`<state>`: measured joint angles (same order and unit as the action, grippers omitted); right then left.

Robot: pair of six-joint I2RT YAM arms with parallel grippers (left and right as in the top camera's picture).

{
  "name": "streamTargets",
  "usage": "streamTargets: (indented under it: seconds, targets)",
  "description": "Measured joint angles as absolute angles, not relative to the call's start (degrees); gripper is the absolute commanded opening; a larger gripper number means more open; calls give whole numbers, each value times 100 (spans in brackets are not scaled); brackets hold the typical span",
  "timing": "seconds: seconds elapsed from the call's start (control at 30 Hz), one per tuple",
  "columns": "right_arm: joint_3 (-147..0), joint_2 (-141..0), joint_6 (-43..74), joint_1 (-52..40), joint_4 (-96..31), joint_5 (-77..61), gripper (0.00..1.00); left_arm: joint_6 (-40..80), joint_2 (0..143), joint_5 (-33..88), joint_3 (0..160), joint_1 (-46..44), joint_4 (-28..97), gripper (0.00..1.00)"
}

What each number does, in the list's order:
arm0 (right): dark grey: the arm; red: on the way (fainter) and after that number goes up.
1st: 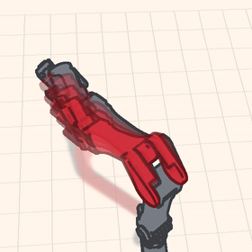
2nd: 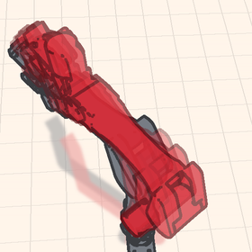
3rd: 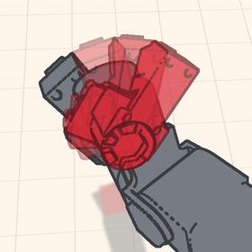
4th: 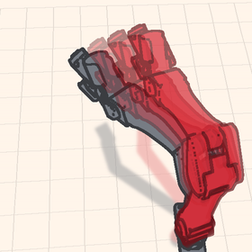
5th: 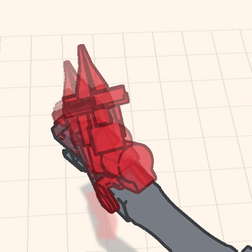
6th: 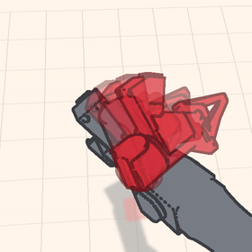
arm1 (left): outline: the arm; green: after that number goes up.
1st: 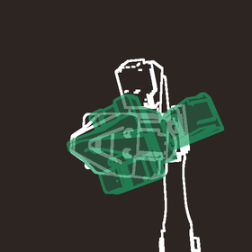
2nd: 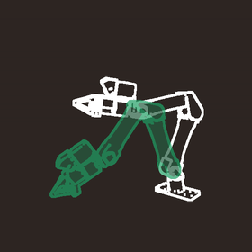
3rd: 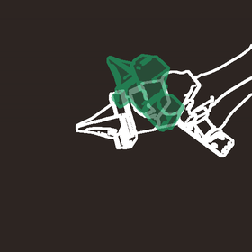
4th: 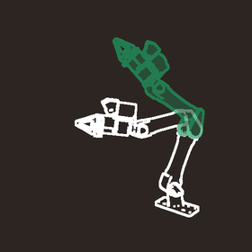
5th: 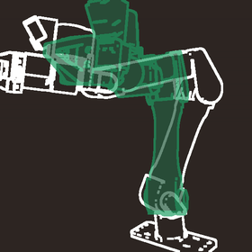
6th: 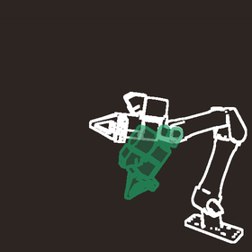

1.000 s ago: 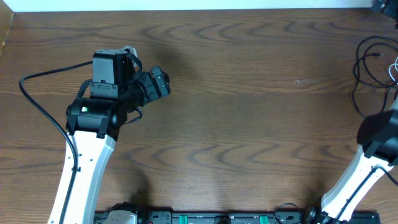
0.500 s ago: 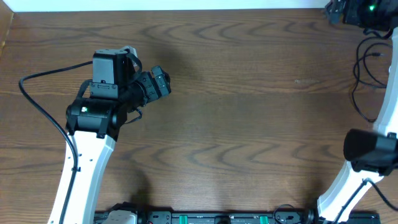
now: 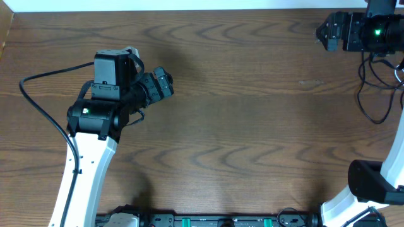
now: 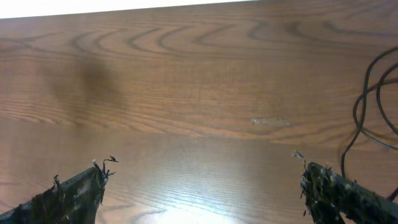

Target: Untangle cables

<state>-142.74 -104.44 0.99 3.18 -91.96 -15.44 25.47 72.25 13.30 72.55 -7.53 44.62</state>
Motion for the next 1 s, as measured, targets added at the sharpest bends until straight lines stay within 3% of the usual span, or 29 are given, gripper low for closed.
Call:
streamTargets:
  seconds: [0.53,0.67,1.0]
  targets:
    - [-14223,-10425,-635,285,-9500,-1299,99,2547,7225,1330,7255,-753,4462,98]
    - [-13502,-9937,-821,174,-8659,-1282,99,2547,7225,1332,7255,-753,4460,98]
    - [-9349,-7059,-989,134,-5227,-1264,99,2547,7225,1332,7255,-753,4458,98]
